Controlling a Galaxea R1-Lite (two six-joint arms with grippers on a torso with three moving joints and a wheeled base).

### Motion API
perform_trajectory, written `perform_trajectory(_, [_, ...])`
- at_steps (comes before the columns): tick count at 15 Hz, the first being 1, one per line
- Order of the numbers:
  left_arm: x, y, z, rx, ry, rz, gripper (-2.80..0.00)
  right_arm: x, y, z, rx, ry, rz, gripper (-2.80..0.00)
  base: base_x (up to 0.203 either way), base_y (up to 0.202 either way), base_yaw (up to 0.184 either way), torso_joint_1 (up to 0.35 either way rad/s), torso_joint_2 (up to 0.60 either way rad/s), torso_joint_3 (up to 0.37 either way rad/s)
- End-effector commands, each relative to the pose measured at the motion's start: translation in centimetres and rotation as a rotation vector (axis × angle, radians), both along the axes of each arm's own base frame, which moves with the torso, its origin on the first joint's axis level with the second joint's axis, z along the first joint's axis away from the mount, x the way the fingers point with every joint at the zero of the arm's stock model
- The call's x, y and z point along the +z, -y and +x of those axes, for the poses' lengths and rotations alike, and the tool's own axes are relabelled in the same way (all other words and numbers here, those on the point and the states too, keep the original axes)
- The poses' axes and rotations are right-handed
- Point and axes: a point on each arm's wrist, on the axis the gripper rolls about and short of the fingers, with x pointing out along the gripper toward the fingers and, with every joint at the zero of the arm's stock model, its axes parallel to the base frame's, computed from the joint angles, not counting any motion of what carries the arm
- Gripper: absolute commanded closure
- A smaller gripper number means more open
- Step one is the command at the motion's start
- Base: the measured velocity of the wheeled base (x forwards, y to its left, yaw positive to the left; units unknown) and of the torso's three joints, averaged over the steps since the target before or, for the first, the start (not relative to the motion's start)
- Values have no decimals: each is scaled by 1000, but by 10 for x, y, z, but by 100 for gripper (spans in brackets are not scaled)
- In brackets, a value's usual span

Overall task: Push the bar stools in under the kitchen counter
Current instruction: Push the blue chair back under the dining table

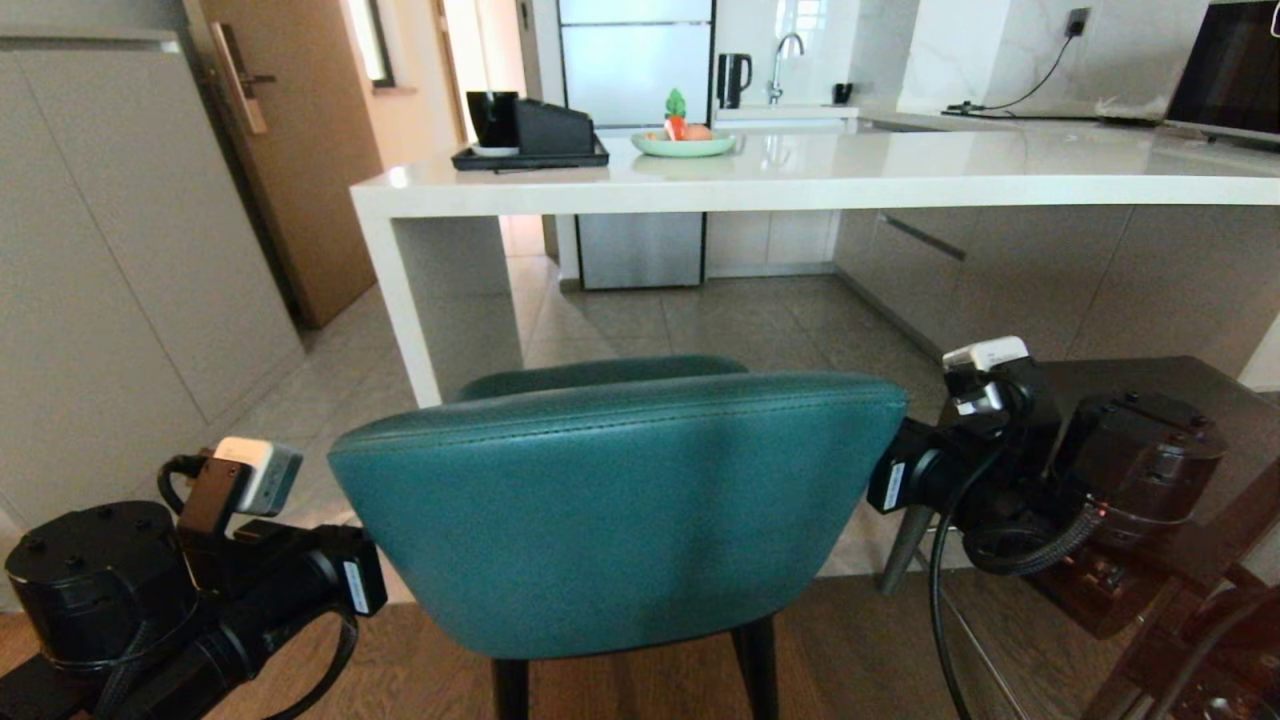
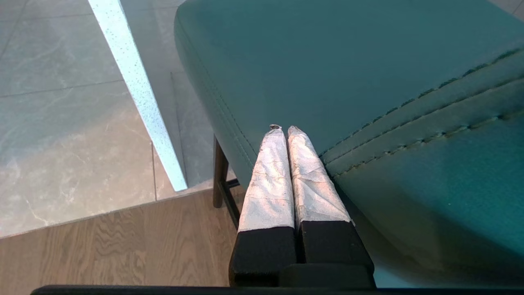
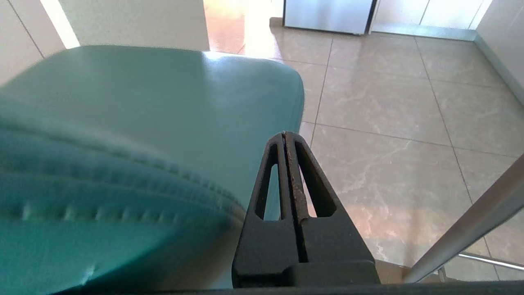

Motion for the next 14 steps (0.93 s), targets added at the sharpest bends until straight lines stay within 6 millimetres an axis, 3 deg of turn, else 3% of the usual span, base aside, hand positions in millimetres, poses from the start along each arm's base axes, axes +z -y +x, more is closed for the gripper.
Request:
perform_trajectory(1, [1,1,2,-7,7,-5,0,-8,-2,5,-1,-18,-11,0,0,0,0,0,0,0])
perform_trajectory(5, [3,6,21,1,28,-9,0,-8,2,1,-37,3,-3,0,0,0,0,0,0,0])
perform_trajectory(10, [2,18,65,8,66,-11,0,-9,4,-1,-41,8,2,0,0,0,0,0,0,0])
perform_trajectory(14, [-1,19,75,12,65,-3,0,-9,0,7,-40,18,7,0,0,0,0,0,0,0])
